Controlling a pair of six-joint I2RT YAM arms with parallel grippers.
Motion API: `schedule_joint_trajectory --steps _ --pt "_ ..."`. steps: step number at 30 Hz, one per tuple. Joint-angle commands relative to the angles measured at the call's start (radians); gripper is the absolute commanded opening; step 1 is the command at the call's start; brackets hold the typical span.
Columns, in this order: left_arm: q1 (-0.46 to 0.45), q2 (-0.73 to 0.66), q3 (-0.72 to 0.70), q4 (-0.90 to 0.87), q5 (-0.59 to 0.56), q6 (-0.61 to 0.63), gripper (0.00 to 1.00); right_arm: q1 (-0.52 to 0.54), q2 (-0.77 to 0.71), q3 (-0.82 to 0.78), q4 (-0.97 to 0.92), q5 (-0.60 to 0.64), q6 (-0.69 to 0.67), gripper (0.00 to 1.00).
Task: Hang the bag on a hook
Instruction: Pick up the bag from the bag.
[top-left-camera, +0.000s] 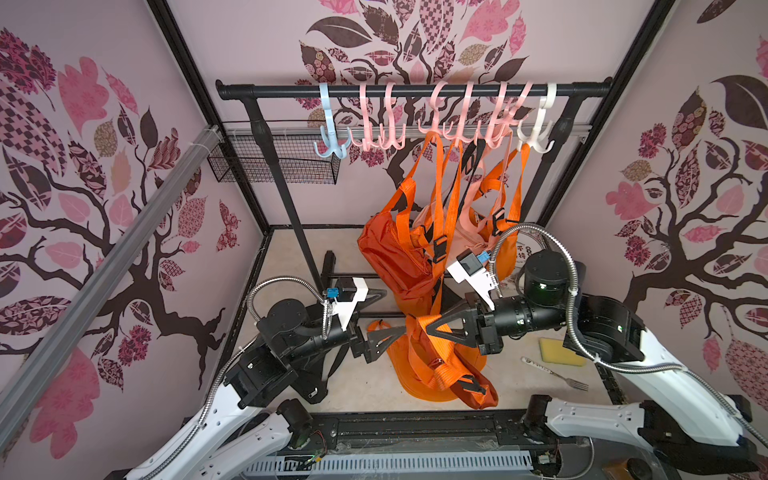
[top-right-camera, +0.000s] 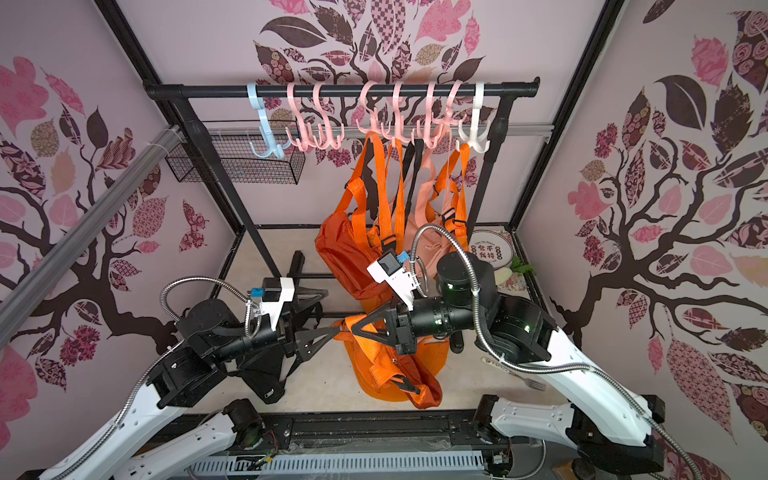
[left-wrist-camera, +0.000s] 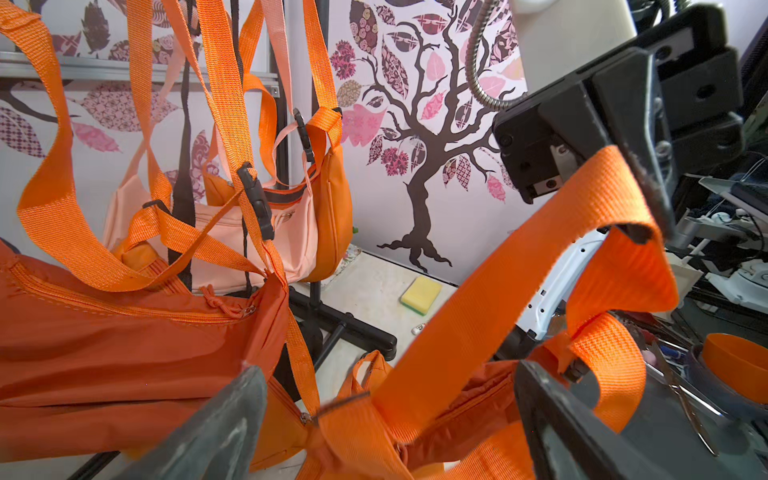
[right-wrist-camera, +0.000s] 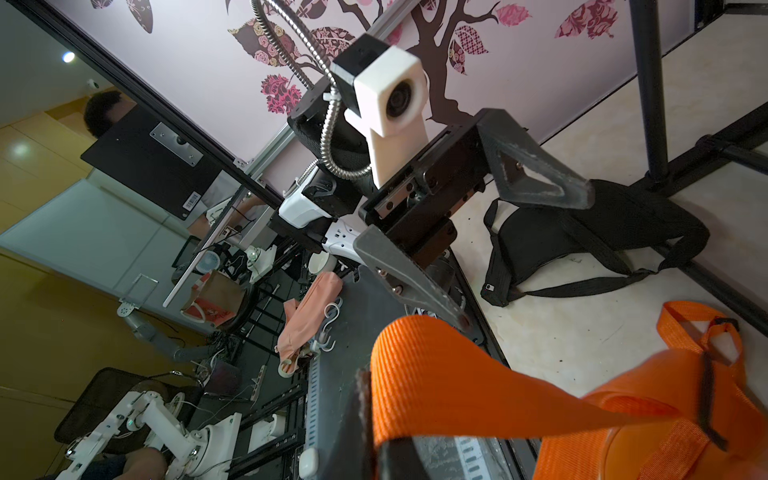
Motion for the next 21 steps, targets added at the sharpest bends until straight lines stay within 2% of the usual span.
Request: schedule_joint_trajectory --steps 1,14,16,21 --pt "-0.006 -0.049 -0.032 0.038 0.033 -0.021 0.96 0.004 -0.005 0.051 -0.001 0.029 -0.054 0.0" --pt "-0.018 -0.006 -0.069 0.073 0.096 -0.034 0.95 0.006 0.033 0.028 0.067 -0.041 -0.03 0.0" --pt "-0.039 0.003 -0.078 0.089 0.094 -0.039 0.95 0.006 0.033 0.012 0.091 -0.052 -0.018 0.0" --pt "-0.149 0.04 -0.076 0.079 -0.008 0.008 0.95 0.034 0.045 0.002 0.12 -0.064 -0.006 0.0"
